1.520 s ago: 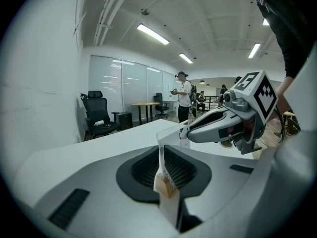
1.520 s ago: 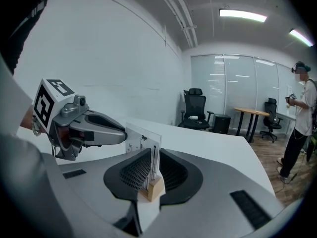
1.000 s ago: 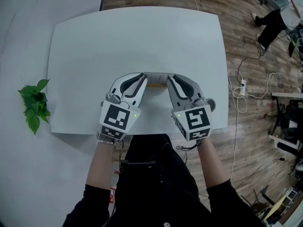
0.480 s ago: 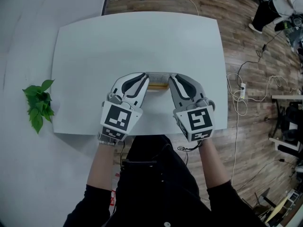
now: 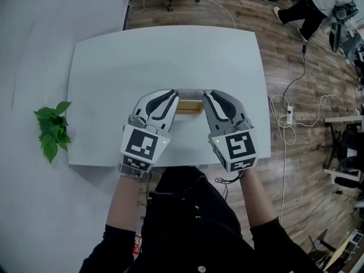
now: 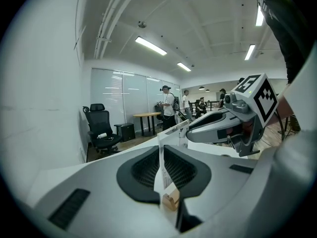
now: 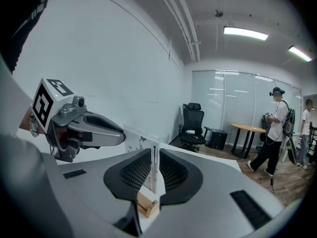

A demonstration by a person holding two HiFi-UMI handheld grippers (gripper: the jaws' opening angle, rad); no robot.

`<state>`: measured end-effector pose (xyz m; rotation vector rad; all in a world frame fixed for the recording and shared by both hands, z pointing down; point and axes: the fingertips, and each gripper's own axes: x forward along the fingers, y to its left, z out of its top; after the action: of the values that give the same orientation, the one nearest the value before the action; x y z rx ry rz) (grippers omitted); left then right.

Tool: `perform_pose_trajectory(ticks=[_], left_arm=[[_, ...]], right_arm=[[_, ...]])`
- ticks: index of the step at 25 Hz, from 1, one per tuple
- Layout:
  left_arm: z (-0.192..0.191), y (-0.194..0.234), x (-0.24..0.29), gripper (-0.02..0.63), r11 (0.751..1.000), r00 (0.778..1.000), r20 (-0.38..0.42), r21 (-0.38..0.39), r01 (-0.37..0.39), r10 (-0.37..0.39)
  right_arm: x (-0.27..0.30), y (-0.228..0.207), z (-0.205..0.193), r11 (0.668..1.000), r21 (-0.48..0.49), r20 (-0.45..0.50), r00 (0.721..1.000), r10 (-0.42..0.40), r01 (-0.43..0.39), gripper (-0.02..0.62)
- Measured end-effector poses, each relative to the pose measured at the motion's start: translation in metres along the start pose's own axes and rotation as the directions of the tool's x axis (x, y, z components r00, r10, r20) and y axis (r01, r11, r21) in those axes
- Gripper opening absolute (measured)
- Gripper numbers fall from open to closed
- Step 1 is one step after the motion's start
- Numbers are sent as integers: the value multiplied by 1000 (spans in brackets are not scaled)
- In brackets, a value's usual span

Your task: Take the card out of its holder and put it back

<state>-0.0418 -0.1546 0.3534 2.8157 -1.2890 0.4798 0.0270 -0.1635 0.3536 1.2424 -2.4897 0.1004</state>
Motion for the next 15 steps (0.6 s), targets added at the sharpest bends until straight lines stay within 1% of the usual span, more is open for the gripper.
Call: perform_pose_trajectory(ticks=[7,15], left_arm=[[29,3,-13,40,1000,999,27,19,-23,22],[70,3,-35,40,998,996,80,39,-50,47]], right_arm=[[-12,1,29,1000,-22,36,999,-3,4,83],[-34,5,68,998,-58,98,995,6,0,83]])
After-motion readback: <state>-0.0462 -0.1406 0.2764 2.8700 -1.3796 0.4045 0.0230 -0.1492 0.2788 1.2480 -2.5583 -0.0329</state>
